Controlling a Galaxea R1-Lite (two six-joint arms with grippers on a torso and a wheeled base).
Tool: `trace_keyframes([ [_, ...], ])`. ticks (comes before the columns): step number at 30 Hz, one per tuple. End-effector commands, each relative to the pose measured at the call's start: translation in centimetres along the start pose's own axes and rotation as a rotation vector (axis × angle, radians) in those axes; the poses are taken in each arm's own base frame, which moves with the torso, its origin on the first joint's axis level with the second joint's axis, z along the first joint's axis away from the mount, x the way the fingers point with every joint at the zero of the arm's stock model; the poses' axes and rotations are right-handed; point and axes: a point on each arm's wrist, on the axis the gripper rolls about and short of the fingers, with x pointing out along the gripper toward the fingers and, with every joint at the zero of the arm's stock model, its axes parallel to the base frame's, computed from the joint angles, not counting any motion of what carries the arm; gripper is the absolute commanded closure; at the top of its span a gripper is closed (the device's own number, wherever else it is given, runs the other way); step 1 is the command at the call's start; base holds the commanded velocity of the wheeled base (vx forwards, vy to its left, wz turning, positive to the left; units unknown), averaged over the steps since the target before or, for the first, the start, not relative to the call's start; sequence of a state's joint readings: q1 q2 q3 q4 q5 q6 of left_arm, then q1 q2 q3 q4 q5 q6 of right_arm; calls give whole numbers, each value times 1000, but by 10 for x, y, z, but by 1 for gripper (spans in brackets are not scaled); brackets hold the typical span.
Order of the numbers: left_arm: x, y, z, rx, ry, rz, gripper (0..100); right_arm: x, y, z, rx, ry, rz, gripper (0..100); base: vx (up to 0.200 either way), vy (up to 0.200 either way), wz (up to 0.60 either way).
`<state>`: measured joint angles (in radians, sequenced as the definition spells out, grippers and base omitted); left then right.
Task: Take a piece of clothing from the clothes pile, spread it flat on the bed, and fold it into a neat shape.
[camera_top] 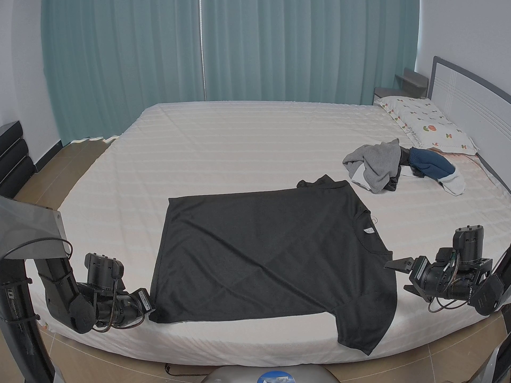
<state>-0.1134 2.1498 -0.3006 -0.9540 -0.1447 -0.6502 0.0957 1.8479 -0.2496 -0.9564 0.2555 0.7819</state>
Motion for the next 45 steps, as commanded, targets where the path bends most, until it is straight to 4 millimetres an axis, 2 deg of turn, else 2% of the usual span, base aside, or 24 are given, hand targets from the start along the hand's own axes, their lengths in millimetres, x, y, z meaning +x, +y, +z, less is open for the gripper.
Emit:
trace_keyframes([
  [1,-7,2,-1,1,-8,3,100,5,-5,-3,5,21,-24,0,0,0,0],
  [7,-18,1,4,20,-39,-1,100,5,-9,-7,2,40,-43,0,0,0,0],
  [16,-21,6,7,38,-50,30,100,11,-23,-17,-51,105,-103,0,0,0,0],
  [17,-26,7,11,43,-70,30,100,16,-30,-20,-63,127,-129,0,0,0,0],
  [26,-33,7,15,53,-88,28,100,27,-41,-25,-49,172,-172,0,0,0,0],
  [38,-31,8,11,62,-52,43,100,39,-49,-30,-52,170,-153,0,0,0,0],
  [45,-31,8,12,60,-52,41,100,35,-55,-38,-101,171,-100,0,0,0,0],
])
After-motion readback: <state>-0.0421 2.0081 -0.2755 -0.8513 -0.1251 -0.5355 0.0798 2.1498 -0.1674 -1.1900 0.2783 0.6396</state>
